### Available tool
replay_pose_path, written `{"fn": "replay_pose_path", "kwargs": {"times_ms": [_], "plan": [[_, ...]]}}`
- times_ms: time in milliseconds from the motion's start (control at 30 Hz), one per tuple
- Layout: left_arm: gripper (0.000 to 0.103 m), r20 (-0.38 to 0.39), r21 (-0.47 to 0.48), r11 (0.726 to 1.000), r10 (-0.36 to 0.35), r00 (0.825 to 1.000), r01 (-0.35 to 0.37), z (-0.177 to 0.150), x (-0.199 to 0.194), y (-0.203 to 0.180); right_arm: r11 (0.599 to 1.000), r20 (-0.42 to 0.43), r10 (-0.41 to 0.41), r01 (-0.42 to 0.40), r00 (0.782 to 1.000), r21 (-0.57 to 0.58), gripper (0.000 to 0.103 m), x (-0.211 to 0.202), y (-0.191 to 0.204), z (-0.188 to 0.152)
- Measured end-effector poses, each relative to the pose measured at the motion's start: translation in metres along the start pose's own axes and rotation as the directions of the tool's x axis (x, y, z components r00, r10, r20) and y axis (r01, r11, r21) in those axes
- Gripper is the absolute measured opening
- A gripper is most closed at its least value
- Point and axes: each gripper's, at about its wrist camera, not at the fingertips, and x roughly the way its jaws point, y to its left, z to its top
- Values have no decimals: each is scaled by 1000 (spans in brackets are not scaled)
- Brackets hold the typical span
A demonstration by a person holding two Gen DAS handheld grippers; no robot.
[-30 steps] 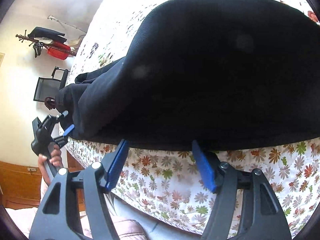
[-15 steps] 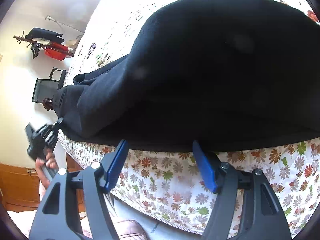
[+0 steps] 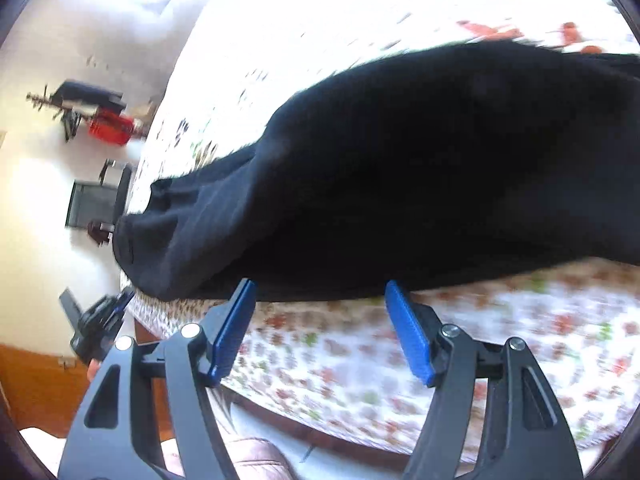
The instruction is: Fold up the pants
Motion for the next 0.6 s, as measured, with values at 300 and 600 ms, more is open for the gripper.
{"fn": "replay_pose_path", "kwargs": {"times_ms": [300,600], "plan": [[7,10,68,994,-88,996,87,-15,-25,-36,973,209,-151,108,966,204,68,-99,-97,-2],[48,-112,235,962,-113,987,137,-40,20,-120,968,263,-141,78,954,238,69,-118,-151,8]]}}
